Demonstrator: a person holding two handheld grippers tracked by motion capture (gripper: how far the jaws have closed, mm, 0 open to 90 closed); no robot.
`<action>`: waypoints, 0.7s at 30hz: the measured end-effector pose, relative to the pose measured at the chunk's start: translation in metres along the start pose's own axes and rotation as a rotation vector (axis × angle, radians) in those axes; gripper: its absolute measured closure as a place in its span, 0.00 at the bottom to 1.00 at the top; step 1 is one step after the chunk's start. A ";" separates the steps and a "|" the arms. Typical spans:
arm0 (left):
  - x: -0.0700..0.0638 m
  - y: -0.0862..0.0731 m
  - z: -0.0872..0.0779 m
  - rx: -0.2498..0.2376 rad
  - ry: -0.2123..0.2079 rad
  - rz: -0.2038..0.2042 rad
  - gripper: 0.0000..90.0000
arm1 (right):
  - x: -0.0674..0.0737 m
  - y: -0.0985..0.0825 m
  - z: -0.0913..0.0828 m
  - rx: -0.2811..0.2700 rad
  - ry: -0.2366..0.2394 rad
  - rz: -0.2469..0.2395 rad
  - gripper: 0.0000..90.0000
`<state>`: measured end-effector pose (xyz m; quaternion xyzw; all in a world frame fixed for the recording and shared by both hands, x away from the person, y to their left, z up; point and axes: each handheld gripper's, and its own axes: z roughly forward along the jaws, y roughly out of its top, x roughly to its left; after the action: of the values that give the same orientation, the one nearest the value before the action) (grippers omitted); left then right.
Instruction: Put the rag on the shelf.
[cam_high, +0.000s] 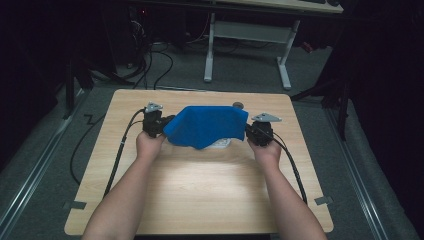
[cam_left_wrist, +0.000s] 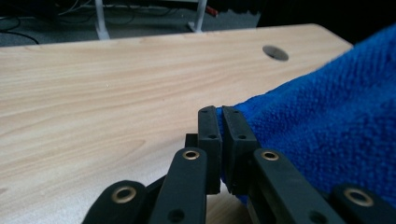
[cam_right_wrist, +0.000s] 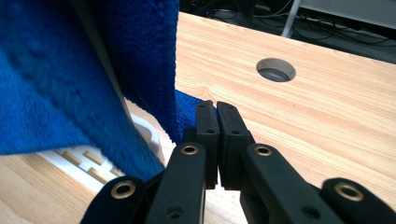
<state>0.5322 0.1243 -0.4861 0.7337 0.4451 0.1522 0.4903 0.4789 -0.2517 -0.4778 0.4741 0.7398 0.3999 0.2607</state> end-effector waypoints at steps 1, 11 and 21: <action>0.002 0.003 -0.002 -0.014 -0.001 -0.011 0.97 | -0.001 -0.001 -0.002 -0.002 -0.003 0.001 0.99; -0.004 0.000 0.009 0.061 -0.008 0.031 0.96 | -0.002 -0.015 0.002 0.031 -0.004 0.016 0.99; -0.009 -0.003 0.012 0.081 0.007 0.033 0.78 | -0.005 -0.023 0.005 0.033 0.006 0.056 0.86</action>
<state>0.5337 0.1103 -0.4923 0.7597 0.4405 0.1446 0.4561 0.4733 -0.2601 -0.4995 0.4975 0.7338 0.3961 0.2392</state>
